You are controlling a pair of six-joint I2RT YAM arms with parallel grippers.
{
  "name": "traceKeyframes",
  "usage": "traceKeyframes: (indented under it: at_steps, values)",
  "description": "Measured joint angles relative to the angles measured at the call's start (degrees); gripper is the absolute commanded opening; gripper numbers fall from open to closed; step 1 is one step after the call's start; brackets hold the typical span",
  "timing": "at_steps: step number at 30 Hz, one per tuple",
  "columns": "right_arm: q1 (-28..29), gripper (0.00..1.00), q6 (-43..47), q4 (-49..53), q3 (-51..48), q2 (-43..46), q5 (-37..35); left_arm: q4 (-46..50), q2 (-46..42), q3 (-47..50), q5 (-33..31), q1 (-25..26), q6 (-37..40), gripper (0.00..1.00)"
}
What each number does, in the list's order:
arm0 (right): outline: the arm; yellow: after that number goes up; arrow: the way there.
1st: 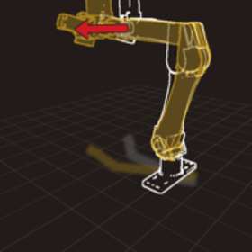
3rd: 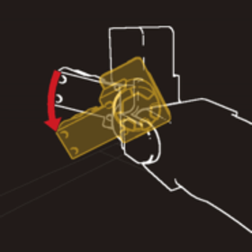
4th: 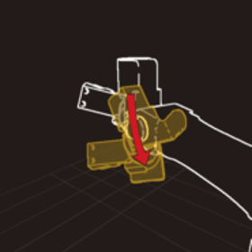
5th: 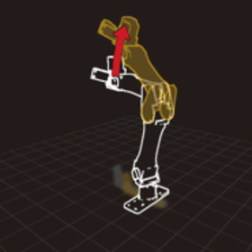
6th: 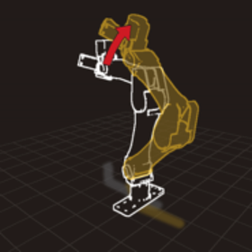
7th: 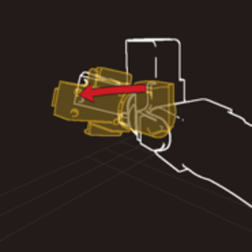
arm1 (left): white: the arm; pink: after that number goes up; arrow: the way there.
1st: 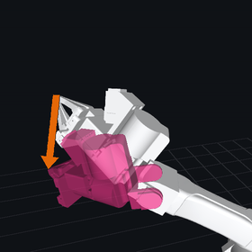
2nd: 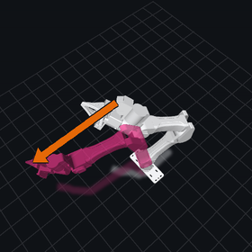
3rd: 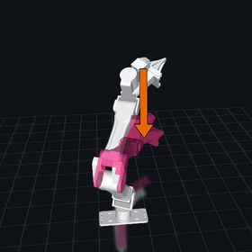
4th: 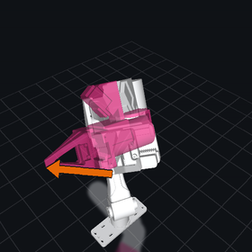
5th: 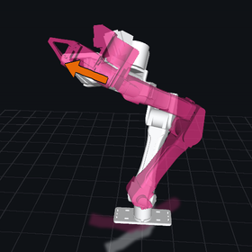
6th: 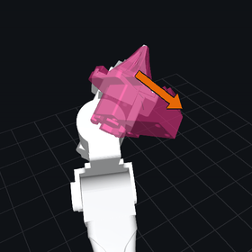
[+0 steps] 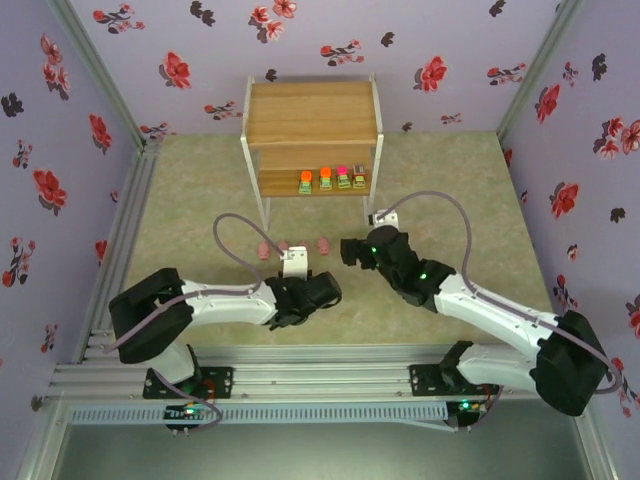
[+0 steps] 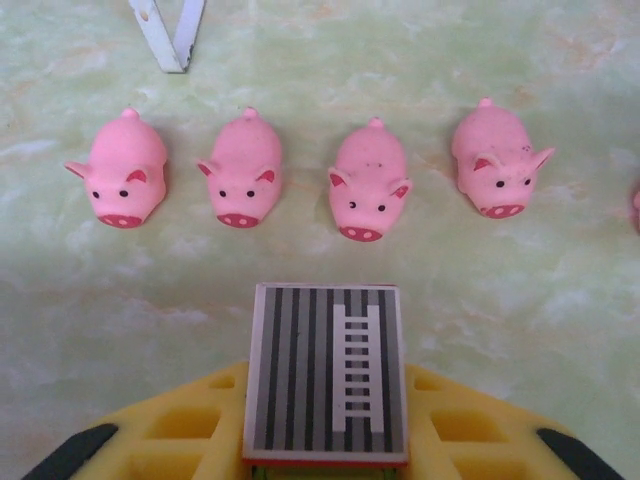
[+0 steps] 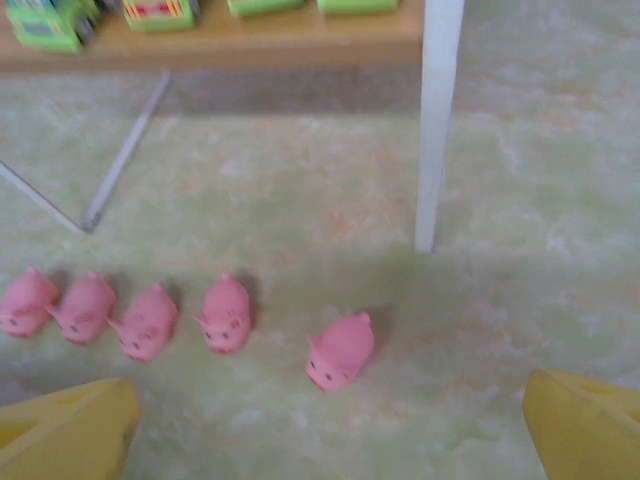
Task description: Place and organize the plastic toys onto the shelf
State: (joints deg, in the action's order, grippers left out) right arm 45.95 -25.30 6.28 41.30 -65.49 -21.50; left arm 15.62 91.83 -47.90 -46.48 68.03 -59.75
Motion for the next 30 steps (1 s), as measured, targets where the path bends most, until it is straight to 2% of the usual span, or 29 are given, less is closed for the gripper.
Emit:
traceKeyframes:
  at_steps: [5,19,30]
  values:
    - [0.00,0.99,0.50,-1.64,3.80,-3.19,-1.68,0.83,-0.63,-0.11,0.00,0.00,0.52,0.27]
    - [-0.22,0.99,0.79,-5.31,-0.22,-5.88,-2.12,3.98,-0.63,-3.37,0.00,-0.31,3.19,0.27]
    - [-0.28,0.99,0.66,-6.51,-2.51,-3.58,-4.09,5.57,-3.28,-7.10,0.09,-4.81,9.25,0.28]
